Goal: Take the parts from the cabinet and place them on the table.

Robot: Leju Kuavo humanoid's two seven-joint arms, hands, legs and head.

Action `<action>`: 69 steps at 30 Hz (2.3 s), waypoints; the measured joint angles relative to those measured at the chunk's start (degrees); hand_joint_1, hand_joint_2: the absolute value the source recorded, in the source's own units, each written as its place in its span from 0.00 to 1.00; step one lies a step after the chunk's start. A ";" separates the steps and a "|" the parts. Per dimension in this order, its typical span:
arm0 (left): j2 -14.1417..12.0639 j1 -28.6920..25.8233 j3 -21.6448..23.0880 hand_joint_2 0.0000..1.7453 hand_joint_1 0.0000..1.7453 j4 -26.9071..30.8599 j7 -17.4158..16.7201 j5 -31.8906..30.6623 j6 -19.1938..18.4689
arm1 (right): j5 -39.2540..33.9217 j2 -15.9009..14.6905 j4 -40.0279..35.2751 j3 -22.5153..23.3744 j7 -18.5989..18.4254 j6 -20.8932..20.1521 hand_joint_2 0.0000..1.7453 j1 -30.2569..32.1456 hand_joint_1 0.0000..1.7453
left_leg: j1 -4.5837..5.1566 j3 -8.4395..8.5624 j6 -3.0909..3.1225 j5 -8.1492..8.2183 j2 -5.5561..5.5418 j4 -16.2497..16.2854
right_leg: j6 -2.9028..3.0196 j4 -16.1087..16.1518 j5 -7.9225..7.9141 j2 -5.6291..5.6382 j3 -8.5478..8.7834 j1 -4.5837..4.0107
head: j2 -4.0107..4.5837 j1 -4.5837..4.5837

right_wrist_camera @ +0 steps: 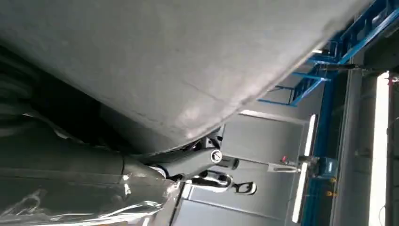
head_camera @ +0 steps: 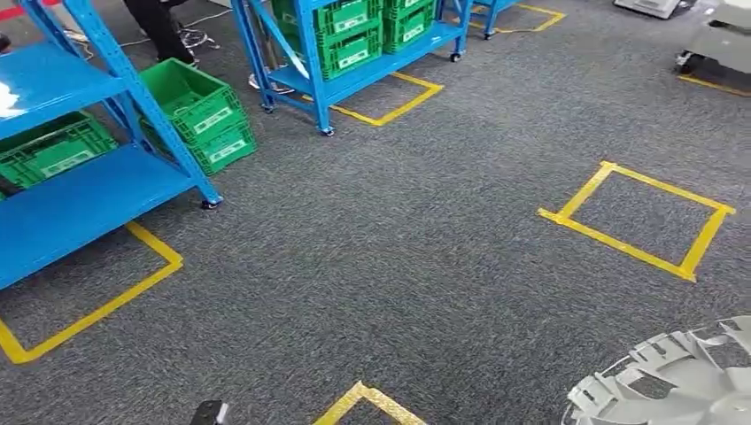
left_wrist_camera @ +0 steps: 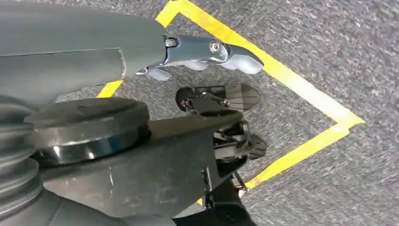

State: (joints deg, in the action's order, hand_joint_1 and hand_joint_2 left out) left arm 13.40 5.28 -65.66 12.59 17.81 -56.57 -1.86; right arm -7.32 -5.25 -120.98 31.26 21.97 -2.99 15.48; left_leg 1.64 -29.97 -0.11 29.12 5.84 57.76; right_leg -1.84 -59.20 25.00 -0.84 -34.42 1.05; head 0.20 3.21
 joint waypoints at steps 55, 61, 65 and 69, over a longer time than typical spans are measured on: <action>-0.26 -0.23 -0.20 1.00 0.00 -0.07 0.46 -1.88 0.57 | -1.97 4.02 0.77 1.86 0.39 -4.33 1.00 0.29 1.00 | -0.96 -0.51 1.42 -1.02 -0.93 -0.23 | -1.59 -2.51 0.69 -1.76 -0.21 -0.08 | 0.00 -1.73; -0.24 0.19 0.00 1.00 0.00 -0.07 0.11 -2.73 0.63 | -2.23 4.13 0.26 1.82 0.50 -3.67 1.00 -0.46 1.00 | -0.88 -0.22 -0.57 -0.15 0.42 0.04 | 0.20 0.09 0.47 -0.13 0.40 -0.42 | 0.00 -1.68; -0.20 0.15 0.15 1.00 0.00 -0.07 -0.04 -3.28 0.83 | -2.62 4.15 0.07 1.53 1.09 -2.97 1.00 -1.64 1.00 | -1.09 -7.75 -0.96 7.18 -5.28 15.29 | 0.80 0.25 0.13 2.46 0.05 -0.28 | 0.00 -1.40; -0.22 0.10 0.31 1.00 0.00 -0.07 -0.20 -3.65 0.98 | -3.98 3.87 0.18 0.26 0.98 -1.18 1.00 -2.93 1.00 | -1.28 -6.56 -0.74 0.89 -6.15 10.23 | 0.50 0.24 -0.16 5.92 -0.03 -0.10 | 0.00 -1.42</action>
State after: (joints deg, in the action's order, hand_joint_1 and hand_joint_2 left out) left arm 13.18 5.38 -65.35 12.52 17.62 -60.22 -0.87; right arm -11.30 -1.38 -120.80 31.52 22.95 -4.17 12.56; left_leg 0.35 -36.53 -0.85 30.00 -0.31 67.99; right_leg -1.35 -58.96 24.84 5.08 -34.45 0.95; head 0.20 1.79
